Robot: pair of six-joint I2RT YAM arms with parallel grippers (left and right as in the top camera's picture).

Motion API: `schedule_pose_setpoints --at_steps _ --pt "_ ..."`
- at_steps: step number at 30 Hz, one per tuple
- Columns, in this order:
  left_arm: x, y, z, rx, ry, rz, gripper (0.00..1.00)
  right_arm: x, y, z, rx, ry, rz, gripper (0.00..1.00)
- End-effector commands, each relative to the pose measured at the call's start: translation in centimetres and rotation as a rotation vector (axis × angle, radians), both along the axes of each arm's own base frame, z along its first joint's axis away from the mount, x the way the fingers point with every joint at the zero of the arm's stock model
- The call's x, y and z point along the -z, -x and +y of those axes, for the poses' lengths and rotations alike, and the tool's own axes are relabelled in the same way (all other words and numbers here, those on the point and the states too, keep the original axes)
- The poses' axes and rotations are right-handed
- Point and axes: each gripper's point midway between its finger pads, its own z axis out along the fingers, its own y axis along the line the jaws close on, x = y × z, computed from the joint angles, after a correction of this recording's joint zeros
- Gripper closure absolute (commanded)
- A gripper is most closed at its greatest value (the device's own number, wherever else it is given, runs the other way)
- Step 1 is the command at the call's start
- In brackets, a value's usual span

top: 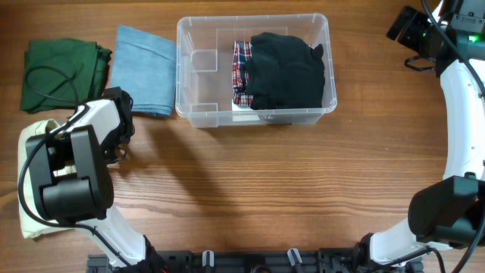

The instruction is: Pack container

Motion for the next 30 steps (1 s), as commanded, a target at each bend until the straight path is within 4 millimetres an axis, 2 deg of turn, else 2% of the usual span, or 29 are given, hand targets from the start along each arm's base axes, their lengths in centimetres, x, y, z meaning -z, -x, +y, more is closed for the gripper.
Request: schedule_pose_setpoints --at_steps 1,8,22,30 --pt "1.2 0.3 -0.4 -0.036 0.025 -0.031 0.0 1.0 -0.1 0.3 0.002 -0.019 0.017 0.0" --pt "1.8 0.0 -0.7 -0.047 0.056 -0.061 0.0 1.0 -0.1 0.3 0.002 -0.019 0.016 0.0" --pt "2.1 1.0 1.2 -0.144 0.058 -0.114 0.0 1.0 -0.1 0.3 0.002 -0.019 0.017 0.0" --pt "4.2 1.9 1.2 -0.2 0.121 -0.165 0.0 1.0 -0.1 0.3 0.002 -0.019 0.017 0.0"
